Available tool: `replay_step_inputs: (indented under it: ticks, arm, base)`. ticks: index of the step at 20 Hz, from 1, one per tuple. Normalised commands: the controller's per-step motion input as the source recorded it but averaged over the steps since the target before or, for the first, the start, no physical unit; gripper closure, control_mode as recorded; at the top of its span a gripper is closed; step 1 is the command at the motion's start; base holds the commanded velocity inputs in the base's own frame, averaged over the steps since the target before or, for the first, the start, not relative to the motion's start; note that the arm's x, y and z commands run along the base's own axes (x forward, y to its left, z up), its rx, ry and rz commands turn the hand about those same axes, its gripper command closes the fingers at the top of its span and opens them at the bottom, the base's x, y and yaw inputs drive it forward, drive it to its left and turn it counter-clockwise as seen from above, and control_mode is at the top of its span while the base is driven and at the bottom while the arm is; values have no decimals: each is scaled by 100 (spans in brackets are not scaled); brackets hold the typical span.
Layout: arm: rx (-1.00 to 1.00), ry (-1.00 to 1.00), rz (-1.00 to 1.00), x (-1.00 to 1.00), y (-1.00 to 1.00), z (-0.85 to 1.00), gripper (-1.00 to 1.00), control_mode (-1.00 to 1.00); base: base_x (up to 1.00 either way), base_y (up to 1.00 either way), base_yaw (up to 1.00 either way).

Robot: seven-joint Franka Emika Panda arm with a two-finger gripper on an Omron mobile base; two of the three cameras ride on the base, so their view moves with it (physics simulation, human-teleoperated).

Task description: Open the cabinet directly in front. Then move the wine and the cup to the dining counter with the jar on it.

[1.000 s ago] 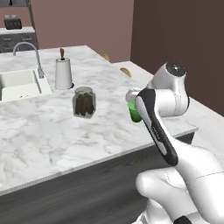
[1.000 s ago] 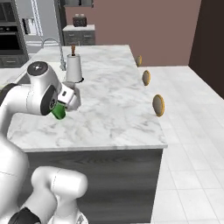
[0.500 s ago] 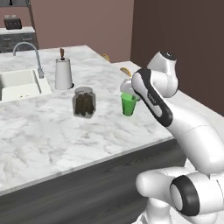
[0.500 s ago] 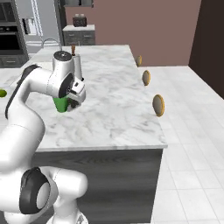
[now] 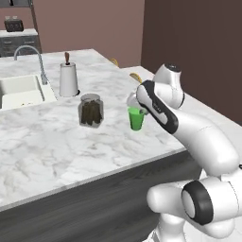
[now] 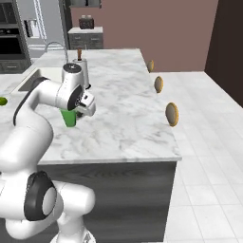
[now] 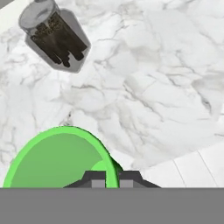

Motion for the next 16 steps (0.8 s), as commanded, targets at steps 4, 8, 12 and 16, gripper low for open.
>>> replay_step_inputs:
  ticks: [4, 8, 12, 16]
  arm:
    - [5, 0, 0, 59, 30, -32, 100, -100]
    - [0, -1, 0, 72, 36, -17, 100, -100]
    - [0, 0, 0, 72, 15, -1, 100, -100]
    - [0, 1, 2, 55, -24, 0, 100, -100]
  base:
    - [0, 0, 0]
    - [0, 0, 0]
    - [0, 0, 0]
    - [0, 0, 0]
